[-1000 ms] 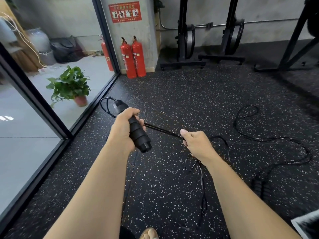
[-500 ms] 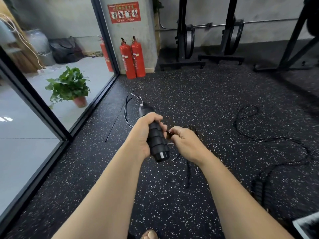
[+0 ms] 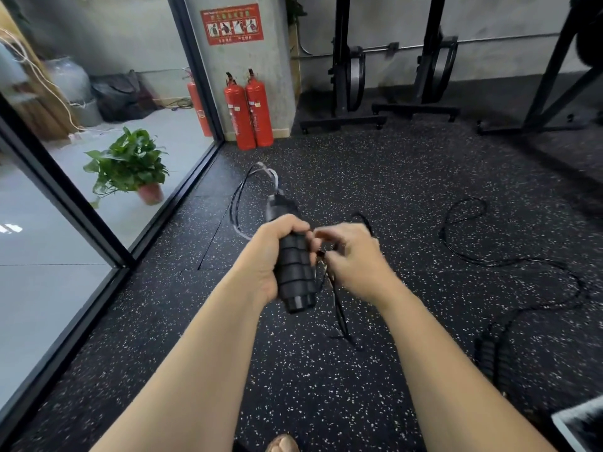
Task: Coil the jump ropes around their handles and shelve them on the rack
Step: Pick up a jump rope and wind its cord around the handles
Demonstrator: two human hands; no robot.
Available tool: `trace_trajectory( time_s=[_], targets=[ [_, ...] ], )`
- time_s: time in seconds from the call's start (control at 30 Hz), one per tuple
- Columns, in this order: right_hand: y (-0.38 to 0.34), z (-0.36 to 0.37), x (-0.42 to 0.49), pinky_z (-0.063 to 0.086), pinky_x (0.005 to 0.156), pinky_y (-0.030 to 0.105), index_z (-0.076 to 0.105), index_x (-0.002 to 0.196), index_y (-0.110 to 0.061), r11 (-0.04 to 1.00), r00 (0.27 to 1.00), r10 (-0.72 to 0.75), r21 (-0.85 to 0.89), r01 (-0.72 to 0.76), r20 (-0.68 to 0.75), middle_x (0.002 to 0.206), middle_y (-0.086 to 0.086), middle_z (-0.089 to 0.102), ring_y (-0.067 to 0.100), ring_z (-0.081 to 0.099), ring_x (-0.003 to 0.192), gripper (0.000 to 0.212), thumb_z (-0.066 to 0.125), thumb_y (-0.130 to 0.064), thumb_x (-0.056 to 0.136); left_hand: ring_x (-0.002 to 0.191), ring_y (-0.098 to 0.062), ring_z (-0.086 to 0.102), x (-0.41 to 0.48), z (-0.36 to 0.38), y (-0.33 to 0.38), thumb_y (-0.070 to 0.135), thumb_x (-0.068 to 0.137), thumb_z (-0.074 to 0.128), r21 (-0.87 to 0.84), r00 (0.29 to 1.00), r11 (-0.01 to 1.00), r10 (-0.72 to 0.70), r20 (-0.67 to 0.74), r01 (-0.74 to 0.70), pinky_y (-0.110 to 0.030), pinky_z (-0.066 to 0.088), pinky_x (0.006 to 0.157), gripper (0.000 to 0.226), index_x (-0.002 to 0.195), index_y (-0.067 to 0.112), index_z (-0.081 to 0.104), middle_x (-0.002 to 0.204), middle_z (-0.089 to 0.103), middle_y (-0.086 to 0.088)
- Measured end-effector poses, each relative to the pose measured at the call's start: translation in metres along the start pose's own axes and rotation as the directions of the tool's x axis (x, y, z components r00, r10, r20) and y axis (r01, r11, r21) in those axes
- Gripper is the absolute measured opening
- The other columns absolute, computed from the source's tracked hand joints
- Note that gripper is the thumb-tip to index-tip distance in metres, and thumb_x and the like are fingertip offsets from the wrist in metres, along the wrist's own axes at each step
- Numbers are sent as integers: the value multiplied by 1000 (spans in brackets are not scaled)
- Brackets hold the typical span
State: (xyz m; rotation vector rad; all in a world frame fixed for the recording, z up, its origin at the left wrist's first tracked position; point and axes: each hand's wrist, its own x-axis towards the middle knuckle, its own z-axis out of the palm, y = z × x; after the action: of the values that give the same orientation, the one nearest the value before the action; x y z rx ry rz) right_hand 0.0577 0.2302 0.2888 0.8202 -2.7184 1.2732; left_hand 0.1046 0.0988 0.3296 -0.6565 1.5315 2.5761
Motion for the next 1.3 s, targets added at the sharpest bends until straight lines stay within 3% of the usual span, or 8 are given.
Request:
trace_trajectory(
  time_s=[0.13, 0.4, 0.57, 0.6, 0.63, 0.83, 1.13, 1.3],
  targets=[
    [10, -40, -1, 48, 71, 19, 70, 106, -22, 812, 933, 296, 568, -132, -206, 101, -7, 70, 1, 60, 83, 39, 47, 4, 88, 62, -16, 58, 0, -22, 13, 11, 59, 67, -155, 999, 988, 8, 37, -2, -27, 54, 58, 35, 93, 9, 57, 77, 61, -5],
    [8, -28, -7, 46, 91, 23, 75, 92, -24, 864, 963, 244, 424, -271, 118, 108, 6, 72, 16, 64, 105, 23, 54, -32, 97, 63, -15, 54, -4, -34, 19, 11, 53, 69, -189, 979, 982, 40, 201, -2, -28, 53, 59, 42, 94, 9, 57, 81, 56, -6],
    [5, -12, -6, 50, 87, 36, 68, 103, 0, 862, 912, 268, 346, -371, 311, 117, 24, 63, 39, 61, 108, 61, 50, -58, 92, 62, -14, 54, -6, -32, 16, 12, 64, 60, -156, 971, 988, 32, 236, 6, -27, 53, 59, 30, 93, 8, 58, 80, 56, -6],
    [5, -9, -6, 48, 83, 38, 65, 105, 4, 856, 904, 250, 359, -373, 346, 104, 20, 69, 34, 34, 116, 68, 52, -61, 89, 62, -14, 54, -6, -32, 15, 12, 64, 60, -146, 971, 989, 23, 239, 12, -27, 53, 59, 29, 93, 8, 58, 81, 56, -6],
    [2, -9, -7, 43, 74, 34, 65, 103, 5, 852, 904, 231, 374, -366, 359, 87, 14, 64, 14, 35, 77, 66, 54, -58, 89, 62, -15, 54, -5, -32, 15, 13, 62, 61, -134, 971, 991, 14, 240, 19, -27, 53, 59, 31, 93, 8, 59, 81, 56, -7],
    [0, -9, -3, 40, 68, 21, 74, 79, -7, 714, 922, 341, 586, -382, 186, 67, -2, 64, 6, 51, 60, 25, 65, -27, 91, 61, -16, 56, -3, -32, 14, 7, 62, 61, 33, 977, 999, -31, 212, 25, -27, 53, 60, 31, 93, 8, 59, 79, 59, -7],
    [7, -18, 4, 50, 49, 19, 64, 77, -4, 111, 778, 614, 963, -247, 129, 60, 4, 60, 9, 54, 49, 28, 52, -17, 99, 60, -17, 58, 1, -37, 8, 13, 44, 71, 351, 989, 936, -41, 139, -10, -25, 53, 58, 47, 90, 8, 63, 74, 60, -8],
    [12, -21, 4, 50, 47, 16, 59, 79, -3, -74, 741, 649, 984, -164, 173, 59, 5, 57, 9, 54, 44, 30, 47, -18, 101, 63, -21, 54, 3, -37, 6, 12, 58, 67, 513, 997, 858, 4, 72, -40, -29, 45, 67, 32, 89, 10, 66, 69, 61, -9]
  ],
)
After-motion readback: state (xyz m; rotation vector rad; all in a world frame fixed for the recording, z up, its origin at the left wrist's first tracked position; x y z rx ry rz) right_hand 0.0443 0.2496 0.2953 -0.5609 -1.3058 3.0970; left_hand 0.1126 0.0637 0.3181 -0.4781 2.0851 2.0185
